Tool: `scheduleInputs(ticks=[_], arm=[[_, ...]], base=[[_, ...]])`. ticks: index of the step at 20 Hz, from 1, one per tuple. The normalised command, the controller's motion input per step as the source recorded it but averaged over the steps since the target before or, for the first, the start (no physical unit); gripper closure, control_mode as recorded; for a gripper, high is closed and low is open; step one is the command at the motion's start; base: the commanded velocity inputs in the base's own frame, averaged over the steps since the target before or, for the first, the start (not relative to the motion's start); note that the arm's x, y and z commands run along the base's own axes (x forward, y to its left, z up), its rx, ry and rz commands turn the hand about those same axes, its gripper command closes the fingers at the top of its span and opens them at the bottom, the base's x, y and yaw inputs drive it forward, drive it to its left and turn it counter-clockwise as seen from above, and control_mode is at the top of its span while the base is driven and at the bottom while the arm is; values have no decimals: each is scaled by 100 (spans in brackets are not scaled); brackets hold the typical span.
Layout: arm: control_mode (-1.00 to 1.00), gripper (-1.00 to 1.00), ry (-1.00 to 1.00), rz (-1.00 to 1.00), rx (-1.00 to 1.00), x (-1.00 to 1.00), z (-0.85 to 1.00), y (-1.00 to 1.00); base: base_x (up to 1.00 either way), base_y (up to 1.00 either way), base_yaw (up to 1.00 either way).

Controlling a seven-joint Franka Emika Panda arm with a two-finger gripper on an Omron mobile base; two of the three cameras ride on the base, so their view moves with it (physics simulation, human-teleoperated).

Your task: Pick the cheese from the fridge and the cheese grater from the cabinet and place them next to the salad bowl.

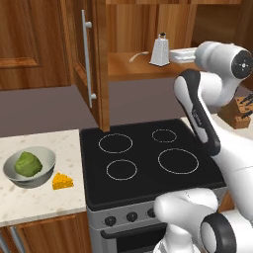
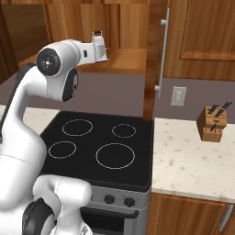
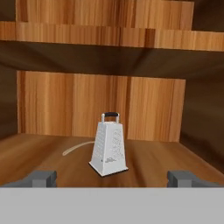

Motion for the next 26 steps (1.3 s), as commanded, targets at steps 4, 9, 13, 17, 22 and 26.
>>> scheduleInputs(ticks=[4,9,13,17,22,26], arm=[[-100,-100,3,0,1,42,0,0],[-100,-100,3,0,1,36,0,0],[-100,-100,10,0,1,33,0,0],[-100,-100,8,0,2,33,0,0],[-100,-100,8,0,2,32,0,0],[-100,-100,9,0,3,31,0,0]], base=[[0,0,0],[0,0,0],[0,0,0],[0,0,0],[0,0,0],[0,0,0]])
